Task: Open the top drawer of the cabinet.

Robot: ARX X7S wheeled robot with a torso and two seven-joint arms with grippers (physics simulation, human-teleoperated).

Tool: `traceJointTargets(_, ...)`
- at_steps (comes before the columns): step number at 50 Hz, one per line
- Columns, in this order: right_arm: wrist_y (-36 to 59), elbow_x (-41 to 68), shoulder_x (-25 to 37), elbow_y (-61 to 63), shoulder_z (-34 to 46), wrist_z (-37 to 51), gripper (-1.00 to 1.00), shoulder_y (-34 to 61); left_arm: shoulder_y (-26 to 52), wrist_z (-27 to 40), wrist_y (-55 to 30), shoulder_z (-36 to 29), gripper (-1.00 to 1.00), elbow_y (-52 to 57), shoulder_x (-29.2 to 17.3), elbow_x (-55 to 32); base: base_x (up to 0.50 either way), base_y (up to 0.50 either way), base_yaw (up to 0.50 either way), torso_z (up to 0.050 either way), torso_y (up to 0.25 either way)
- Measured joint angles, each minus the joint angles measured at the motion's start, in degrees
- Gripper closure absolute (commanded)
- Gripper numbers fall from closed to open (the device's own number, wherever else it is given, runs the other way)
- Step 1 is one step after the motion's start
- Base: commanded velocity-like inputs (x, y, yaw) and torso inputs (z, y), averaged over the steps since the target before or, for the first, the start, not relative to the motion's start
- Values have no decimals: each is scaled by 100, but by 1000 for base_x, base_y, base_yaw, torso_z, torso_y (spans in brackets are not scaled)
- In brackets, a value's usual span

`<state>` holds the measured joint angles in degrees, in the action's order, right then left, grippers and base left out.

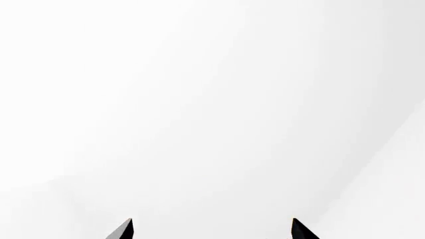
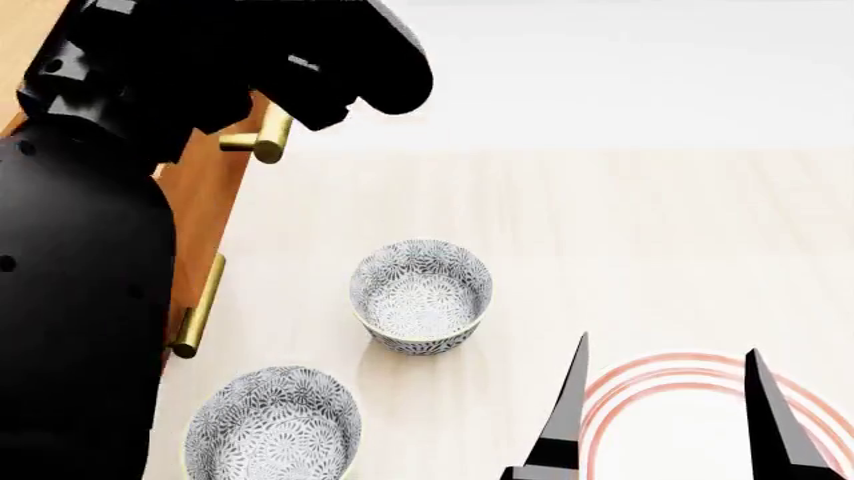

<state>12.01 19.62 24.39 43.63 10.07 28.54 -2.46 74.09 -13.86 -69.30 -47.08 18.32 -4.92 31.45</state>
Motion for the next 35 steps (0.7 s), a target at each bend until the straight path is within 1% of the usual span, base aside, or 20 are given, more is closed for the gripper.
traceJointTargets(6, -3, 7, 9, -10, 3, 7, -100, -1, 322, 366, -630, 599, -100, 155, 182, -810, 0, 0, 0, 0, 0)
traceJointTargets(11, 9, 10, 15, -20, 18, 12, -100, 11, 678, 938, -1240, 1170, -100, 49, 264, -1839, 0, 0, 0, 0, 0)
traceJointTargets(15, 13, 17, 22, -22, 21, 17, -100, 16, 995, 1463, -1572, 1522, -100, -214, 257, -2704, 0, 0, 0, 0, 0)
traceJointTargets(20, 14, 19, 29, -31, 30, 20, -100, 22, 1503, 2430, -1836, 1802, -100, -936, 127, -4214, 0, 0, 0, 0, 0)
traceJointTargets(25, 2, 22, 33, -50, 37, 21, -100, 26, 2050, 3296, -1992, 1943, -100, -1835, 6, -5602, 0, 0, 0, 0, 0)
traceJointTargets(35, -8, 23, 39, -70, 52, 34, -100, 31, 3050, 4594, -2070, 1886, -100, -3551, -128, -7752, 0, 0, 0, 0, 0)
